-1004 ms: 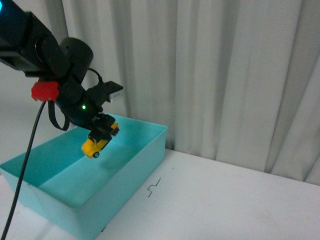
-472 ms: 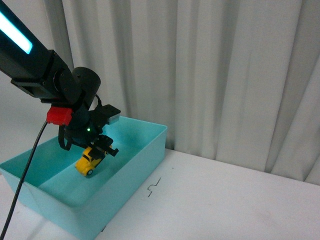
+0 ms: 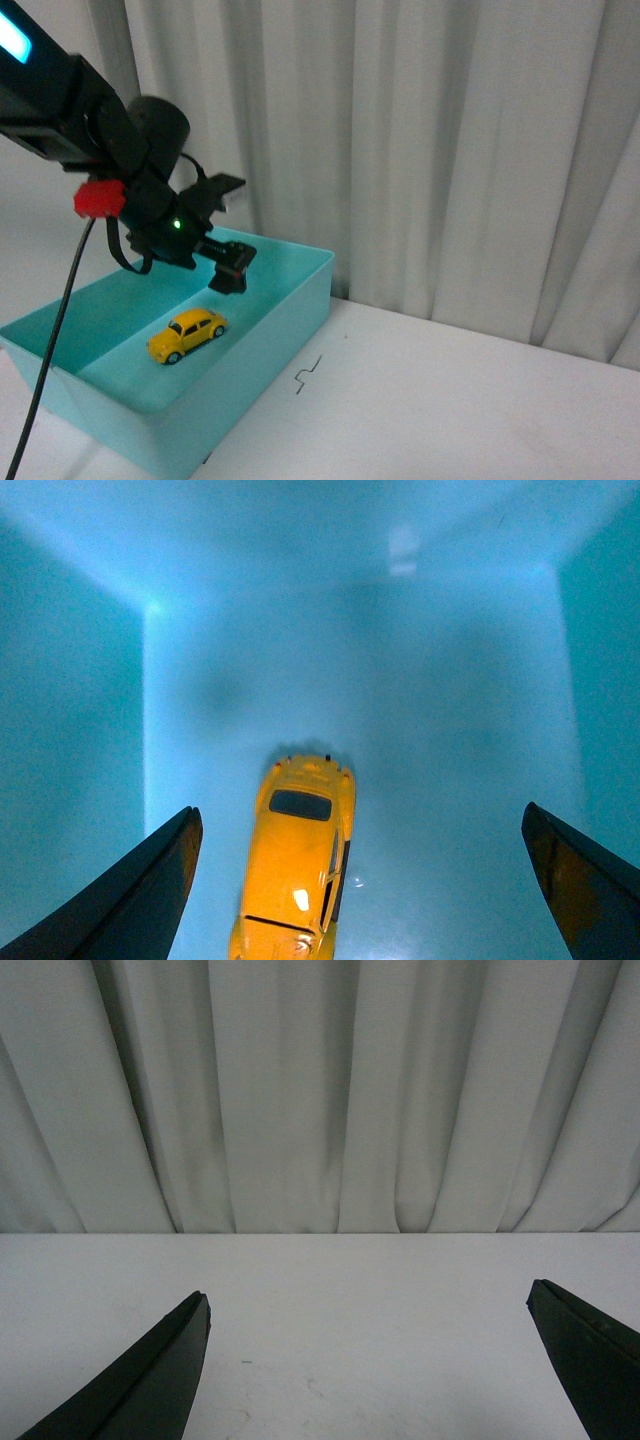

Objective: Wind up and store yellow beetle toy

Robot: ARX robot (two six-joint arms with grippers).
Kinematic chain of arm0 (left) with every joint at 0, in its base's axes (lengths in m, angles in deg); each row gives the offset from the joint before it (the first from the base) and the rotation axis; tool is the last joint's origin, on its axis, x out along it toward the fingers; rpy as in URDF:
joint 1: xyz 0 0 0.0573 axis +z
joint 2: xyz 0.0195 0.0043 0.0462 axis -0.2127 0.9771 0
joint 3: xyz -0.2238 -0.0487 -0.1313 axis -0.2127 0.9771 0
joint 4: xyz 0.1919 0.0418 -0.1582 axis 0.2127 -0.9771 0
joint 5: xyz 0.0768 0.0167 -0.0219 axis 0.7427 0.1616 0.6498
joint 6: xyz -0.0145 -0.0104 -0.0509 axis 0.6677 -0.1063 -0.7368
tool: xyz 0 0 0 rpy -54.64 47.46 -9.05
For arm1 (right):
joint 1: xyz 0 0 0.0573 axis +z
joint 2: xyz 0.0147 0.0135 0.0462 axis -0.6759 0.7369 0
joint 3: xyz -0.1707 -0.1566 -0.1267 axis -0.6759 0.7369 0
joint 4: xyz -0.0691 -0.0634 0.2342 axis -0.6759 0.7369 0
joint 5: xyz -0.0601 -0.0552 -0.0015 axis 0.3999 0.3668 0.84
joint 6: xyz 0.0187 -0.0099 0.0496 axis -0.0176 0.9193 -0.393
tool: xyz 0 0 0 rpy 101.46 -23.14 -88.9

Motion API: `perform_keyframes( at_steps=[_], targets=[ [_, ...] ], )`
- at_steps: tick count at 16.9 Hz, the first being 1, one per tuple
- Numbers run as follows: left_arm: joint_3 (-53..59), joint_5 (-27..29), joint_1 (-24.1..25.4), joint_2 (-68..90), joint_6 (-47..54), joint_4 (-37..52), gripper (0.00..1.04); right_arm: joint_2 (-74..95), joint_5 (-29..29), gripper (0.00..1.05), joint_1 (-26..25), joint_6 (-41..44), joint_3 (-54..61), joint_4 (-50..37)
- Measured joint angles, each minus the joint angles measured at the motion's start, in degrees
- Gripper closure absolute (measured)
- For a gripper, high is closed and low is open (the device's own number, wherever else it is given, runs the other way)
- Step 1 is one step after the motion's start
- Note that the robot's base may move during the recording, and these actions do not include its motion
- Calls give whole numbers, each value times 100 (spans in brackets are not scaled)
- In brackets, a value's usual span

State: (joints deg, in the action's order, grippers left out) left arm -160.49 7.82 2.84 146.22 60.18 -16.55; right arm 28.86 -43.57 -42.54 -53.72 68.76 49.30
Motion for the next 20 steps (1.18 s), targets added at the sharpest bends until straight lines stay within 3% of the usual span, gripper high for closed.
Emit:
perform_keyframes(
  at_steps=[5,6,7,9,13,17,18,20],
  targets=[
    [1405,-892,295,-2356,101,623,7,0,2,7,0,2,0,0],
    [2341,-1012,280,-2918,-415,2544,18,0,4,7,0,0,0,0],
    [3357,-876,122,-3727,-1054,3838,30,0,0,7,0,0,0,2],
    [4909,-619,-358,-5211,-1891,5265,61,0,0,7,0,0,0,0],
    [6212,-142,-721,-5912,-2127,5353,103,0,0,7,0,2,0,0],
    [6944,162,-1034,-6841,-2131,5163,103,0,2,7,0,2,0,0],
    [7058,535,-1307,-7097,-2138,5064,103,0,2,7,0,2,0,0],
    [7213,588,-1550,-7501,-2135,4876,103,0,2,7,0,0,0,0]
  ],
)
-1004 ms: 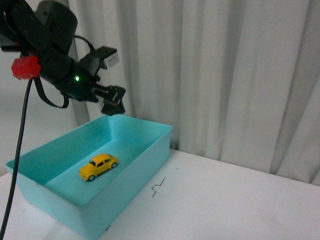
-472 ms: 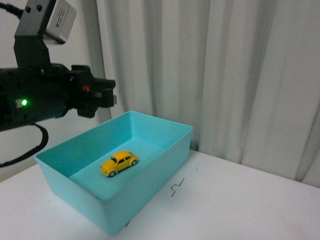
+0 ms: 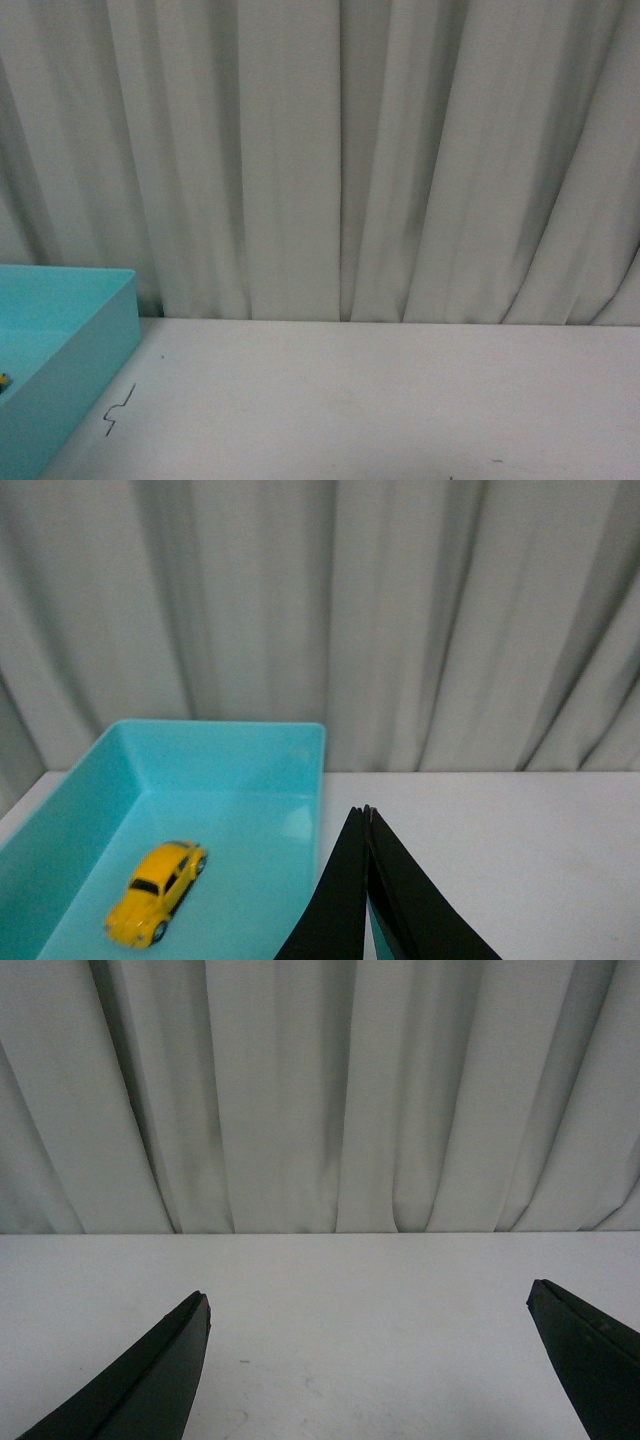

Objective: Wind up and store yellow beetle toy

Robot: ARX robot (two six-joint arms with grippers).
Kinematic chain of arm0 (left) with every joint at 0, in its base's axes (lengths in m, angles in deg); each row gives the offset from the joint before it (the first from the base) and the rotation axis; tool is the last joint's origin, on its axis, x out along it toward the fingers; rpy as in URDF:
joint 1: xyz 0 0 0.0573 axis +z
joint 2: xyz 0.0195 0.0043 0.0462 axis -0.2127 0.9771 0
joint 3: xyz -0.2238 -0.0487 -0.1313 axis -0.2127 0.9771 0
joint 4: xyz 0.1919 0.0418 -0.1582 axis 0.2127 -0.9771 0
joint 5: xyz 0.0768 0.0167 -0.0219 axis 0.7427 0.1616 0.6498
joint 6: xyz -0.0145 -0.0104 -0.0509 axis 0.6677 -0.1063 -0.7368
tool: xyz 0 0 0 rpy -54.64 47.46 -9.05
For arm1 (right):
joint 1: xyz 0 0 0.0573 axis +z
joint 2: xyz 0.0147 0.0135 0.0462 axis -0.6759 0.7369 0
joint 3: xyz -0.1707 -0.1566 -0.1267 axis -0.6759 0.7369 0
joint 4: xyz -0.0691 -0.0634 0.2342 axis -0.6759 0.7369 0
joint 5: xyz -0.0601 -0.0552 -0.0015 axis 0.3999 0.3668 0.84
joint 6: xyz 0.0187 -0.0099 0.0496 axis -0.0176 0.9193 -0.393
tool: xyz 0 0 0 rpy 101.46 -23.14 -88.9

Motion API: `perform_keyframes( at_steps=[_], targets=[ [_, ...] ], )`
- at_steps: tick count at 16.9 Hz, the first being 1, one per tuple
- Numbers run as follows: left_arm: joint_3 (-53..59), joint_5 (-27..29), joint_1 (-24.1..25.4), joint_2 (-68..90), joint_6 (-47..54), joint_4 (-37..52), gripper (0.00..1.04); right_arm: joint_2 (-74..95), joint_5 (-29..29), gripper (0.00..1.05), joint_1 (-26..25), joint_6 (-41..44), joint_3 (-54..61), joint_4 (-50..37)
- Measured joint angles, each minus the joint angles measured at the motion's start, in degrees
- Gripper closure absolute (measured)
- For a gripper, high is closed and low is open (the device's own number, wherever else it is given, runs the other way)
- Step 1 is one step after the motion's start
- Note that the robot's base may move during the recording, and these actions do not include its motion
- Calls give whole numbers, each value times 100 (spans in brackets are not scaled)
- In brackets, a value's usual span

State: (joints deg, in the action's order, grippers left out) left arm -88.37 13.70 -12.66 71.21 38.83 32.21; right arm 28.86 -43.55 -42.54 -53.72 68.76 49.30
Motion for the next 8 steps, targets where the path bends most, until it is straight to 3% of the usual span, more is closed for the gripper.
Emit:
perform_keyframes(
  at_steps=[8],
  targets=[
    [538,59,46,-1320,-2,-815,103,0,-2,7,0,2,0,0]
  ],
)
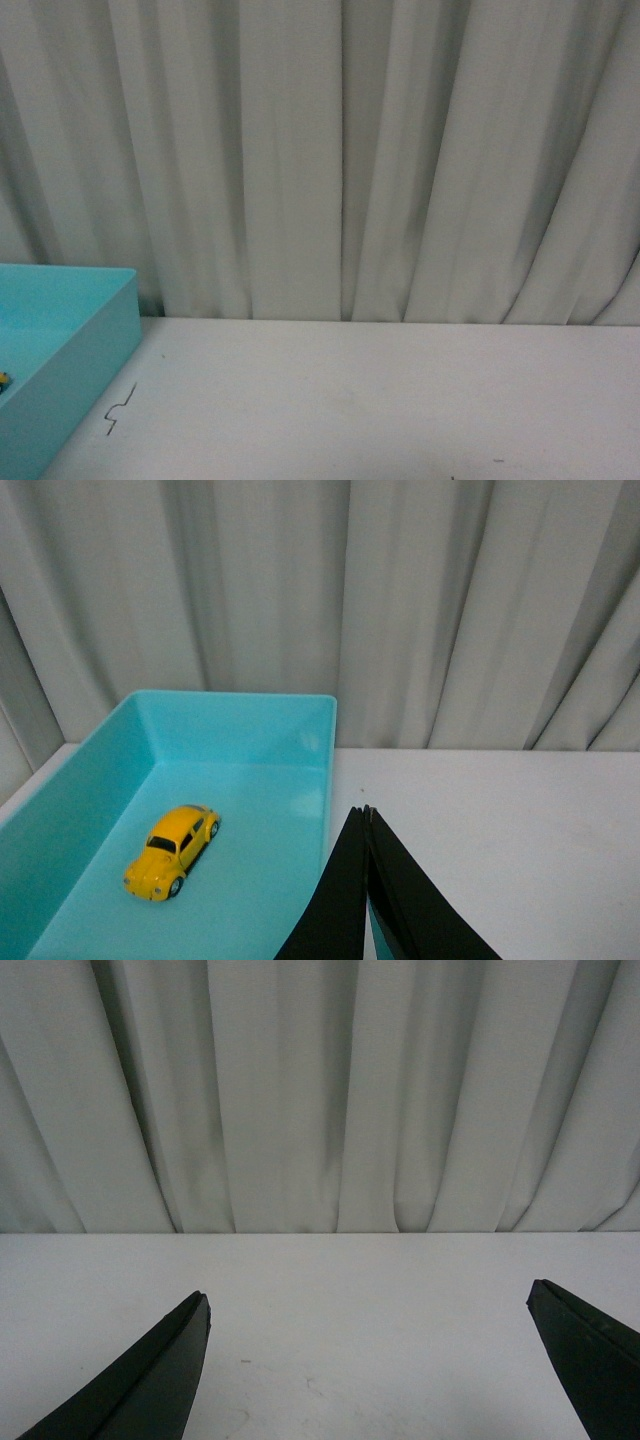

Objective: Wind up and store yellow beetle toy

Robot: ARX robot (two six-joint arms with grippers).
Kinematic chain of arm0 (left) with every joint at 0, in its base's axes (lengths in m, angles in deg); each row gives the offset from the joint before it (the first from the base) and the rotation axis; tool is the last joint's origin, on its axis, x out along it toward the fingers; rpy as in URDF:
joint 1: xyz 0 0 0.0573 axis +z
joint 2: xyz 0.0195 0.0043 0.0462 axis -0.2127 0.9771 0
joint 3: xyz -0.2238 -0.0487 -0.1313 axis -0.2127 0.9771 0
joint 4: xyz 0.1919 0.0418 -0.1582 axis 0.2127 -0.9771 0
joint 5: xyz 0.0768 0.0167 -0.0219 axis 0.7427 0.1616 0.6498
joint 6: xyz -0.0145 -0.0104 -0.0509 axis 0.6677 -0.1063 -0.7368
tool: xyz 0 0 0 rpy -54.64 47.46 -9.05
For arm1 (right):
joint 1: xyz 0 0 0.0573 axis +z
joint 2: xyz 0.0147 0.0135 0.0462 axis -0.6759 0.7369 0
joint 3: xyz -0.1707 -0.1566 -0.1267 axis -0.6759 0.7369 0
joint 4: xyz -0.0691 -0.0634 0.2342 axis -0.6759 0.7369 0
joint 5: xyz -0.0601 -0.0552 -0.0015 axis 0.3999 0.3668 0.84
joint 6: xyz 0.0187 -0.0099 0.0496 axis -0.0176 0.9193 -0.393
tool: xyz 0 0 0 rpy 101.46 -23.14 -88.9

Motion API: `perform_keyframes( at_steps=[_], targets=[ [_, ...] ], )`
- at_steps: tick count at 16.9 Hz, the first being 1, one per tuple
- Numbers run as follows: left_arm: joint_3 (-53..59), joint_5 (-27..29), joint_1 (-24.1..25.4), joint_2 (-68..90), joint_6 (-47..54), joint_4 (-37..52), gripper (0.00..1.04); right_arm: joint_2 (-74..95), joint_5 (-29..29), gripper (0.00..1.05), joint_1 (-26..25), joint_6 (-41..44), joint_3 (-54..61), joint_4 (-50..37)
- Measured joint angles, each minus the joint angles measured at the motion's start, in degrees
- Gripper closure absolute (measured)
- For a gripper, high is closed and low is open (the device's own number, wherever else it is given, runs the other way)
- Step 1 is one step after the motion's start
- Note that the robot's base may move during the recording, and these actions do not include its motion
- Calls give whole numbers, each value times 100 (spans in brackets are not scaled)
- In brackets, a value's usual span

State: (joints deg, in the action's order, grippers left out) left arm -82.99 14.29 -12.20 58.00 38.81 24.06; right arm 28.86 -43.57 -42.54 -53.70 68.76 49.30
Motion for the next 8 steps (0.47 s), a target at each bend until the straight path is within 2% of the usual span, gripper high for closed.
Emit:
perform_keyframes(
  at_steps=[4,8],
  targets=[
    [0,0,0,-914,0,-826,103,0,2,7,0,-2,0,0],
    [0,0,0,-1377,0,-1296,103,0,2,7,0,-2,0,0]
  ],
)
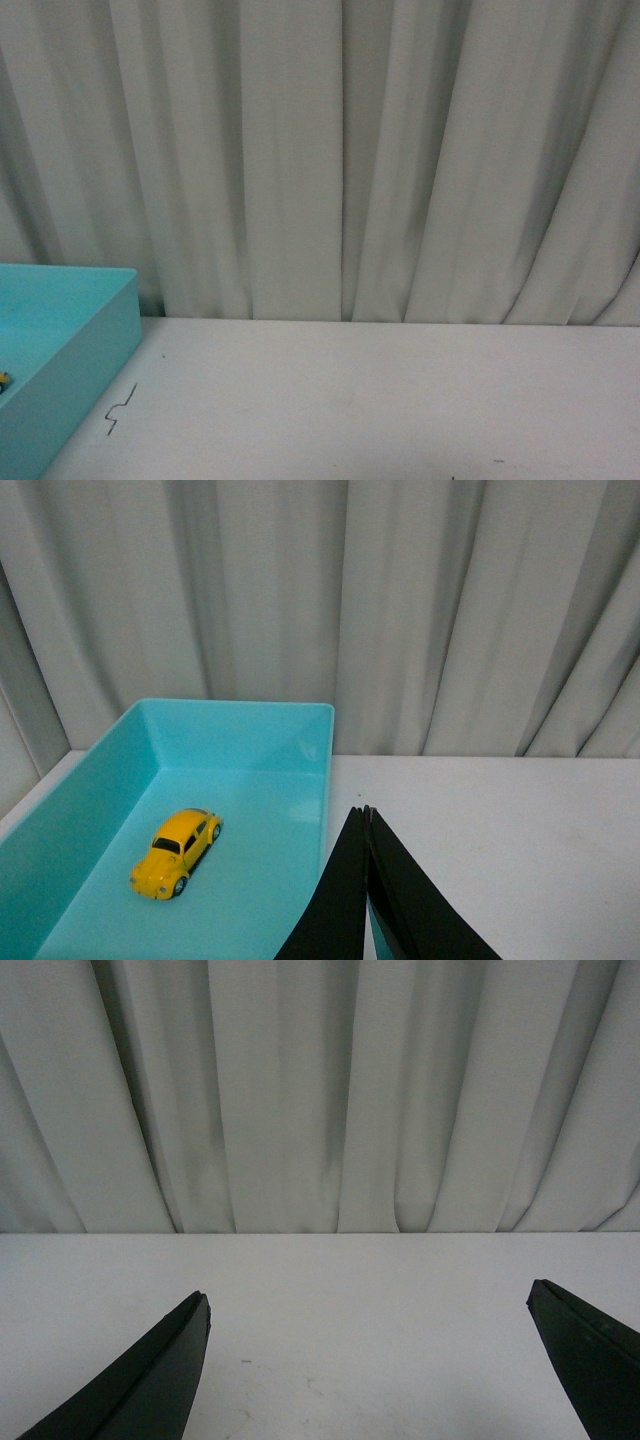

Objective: Wind up and store yellow beetle toy

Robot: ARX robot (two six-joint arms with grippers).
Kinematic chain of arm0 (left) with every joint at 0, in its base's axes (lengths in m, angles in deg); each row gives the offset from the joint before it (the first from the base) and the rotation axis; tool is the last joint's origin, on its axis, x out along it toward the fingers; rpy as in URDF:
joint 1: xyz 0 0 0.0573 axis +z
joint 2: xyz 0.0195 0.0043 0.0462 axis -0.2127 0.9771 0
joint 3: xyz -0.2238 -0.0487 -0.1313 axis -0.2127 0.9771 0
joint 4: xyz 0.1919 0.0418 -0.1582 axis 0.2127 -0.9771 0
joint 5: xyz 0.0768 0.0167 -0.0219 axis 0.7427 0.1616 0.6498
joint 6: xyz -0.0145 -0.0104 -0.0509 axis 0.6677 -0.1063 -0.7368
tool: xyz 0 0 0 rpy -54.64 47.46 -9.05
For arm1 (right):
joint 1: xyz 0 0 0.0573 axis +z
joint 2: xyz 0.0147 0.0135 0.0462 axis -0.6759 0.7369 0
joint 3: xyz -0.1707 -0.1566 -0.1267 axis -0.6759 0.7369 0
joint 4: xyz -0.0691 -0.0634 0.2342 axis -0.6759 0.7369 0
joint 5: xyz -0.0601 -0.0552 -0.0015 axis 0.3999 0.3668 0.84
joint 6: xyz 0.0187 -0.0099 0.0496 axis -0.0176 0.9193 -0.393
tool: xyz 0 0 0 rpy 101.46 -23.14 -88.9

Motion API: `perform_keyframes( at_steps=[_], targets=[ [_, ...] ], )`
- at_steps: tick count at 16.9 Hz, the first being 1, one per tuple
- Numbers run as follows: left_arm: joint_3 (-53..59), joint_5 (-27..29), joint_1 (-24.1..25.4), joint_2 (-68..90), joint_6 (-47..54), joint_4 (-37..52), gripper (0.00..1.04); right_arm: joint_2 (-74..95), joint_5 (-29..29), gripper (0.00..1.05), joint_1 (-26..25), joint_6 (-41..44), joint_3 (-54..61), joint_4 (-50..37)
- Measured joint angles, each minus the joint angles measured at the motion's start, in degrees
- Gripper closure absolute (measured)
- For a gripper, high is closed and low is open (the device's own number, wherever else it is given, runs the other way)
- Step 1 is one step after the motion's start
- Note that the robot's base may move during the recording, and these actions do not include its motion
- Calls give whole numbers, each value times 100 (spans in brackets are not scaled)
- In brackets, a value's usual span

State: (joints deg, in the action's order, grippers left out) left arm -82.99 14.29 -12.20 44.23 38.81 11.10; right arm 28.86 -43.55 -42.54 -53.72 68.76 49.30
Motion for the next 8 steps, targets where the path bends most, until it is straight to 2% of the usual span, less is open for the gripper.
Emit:
perform_keyframes(
  at_steps=[6,7,8],
  targets=[
    [0,0,0,-481,0,-450,103,0,-2,7,0,2,0,0],
    [-4,-11,0,-1001,2,-1305,103,0,0,7,0,0,0,0],
    [-4,-2,0,-1403,0,-1427,103,0,0,7,0,0,0,4]
  ],
)
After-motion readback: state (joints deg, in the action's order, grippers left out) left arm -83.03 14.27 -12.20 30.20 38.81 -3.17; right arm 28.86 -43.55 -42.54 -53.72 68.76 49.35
